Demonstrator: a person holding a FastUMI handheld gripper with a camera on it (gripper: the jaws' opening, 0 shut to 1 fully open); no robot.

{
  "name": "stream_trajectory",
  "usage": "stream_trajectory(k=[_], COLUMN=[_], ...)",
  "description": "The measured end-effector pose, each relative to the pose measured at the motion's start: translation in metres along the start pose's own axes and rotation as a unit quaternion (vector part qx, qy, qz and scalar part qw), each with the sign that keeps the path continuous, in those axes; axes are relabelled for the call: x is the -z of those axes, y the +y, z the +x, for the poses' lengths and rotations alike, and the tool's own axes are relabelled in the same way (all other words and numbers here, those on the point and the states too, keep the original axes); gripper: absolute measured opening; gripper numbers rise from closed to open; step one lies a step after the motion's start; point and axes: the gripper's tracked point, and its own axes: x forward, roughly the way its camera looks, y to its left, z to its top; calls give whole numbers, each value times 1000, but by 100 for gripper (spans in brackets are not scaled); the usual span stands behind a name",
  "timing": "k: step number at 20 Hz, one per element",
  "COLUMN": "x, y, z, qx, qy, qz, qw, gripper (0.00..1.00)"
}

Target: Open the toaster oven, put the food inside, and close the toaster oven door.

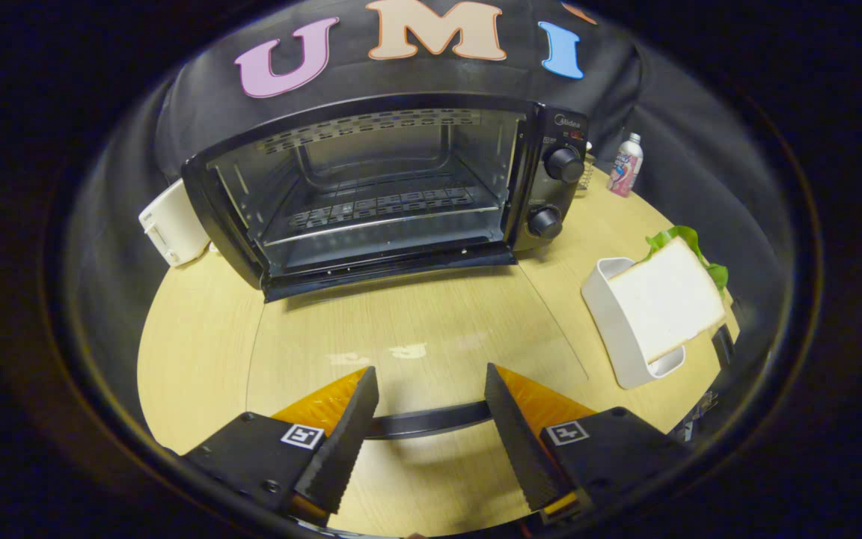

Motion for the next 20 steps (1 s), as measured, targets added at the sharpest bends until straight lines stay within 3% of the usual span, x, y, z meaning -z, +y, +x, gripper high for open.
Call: stream_trajectory(k=[4,8,15,20], x=[-7,-37,-94,-99], y=[-7,-36,-148,-224], z=[-7,-22,-54,-54], qx=[-21,-43,-35,-39], qy=[14,-19,-86,-94], qz=[-13,20,38,73], qw=[1000,999,995,992], gripper=[91,92,93,93])
